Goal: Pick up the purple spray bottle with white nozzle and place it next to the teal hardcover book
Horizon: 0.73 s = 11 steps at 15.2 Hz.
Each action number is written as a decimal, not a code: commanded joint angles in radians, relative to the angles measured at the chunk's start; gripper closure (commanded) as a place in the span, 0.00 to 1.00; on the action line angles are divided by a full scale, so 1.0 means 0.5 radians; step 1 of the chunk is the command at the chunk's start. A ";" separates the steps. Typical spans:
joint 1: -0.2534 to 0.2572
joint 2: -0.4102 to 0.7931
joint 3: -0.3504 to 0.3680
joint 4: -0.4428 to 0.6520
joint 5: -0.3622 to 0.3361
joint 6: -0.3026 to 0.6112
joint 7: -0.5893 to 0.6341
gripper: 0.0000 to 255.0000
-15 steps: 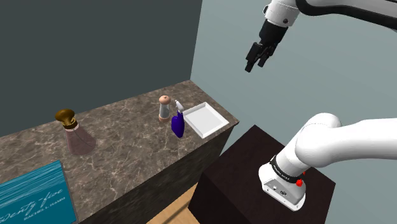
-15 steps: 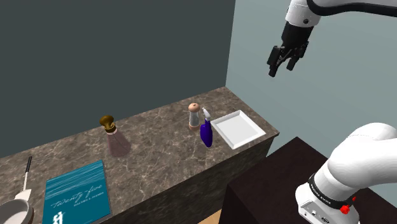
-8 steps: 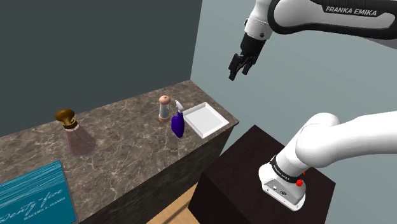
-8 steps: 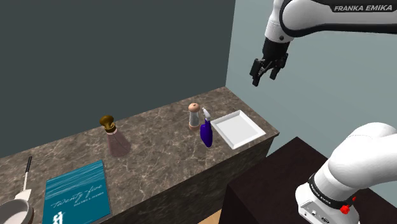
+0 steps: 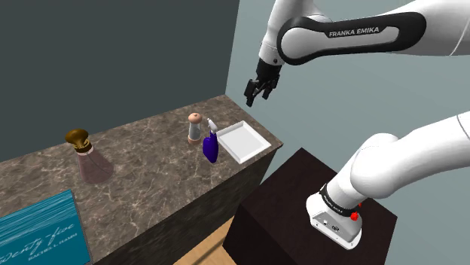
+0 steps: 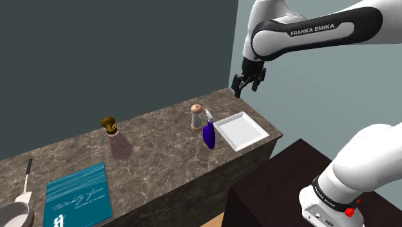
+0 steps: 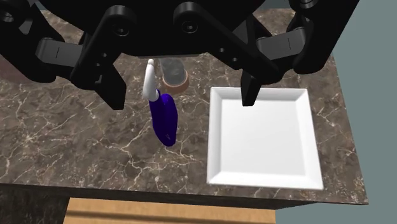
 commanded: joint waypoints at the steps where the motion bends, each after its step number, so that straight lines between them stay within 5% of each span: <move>1: 0.011 0.140 0.036 0.015 0.000 0.128 0.037 0.00; 11: 0.045 0.883 0.154 0.277 -0.112 0.597 0.224 0.00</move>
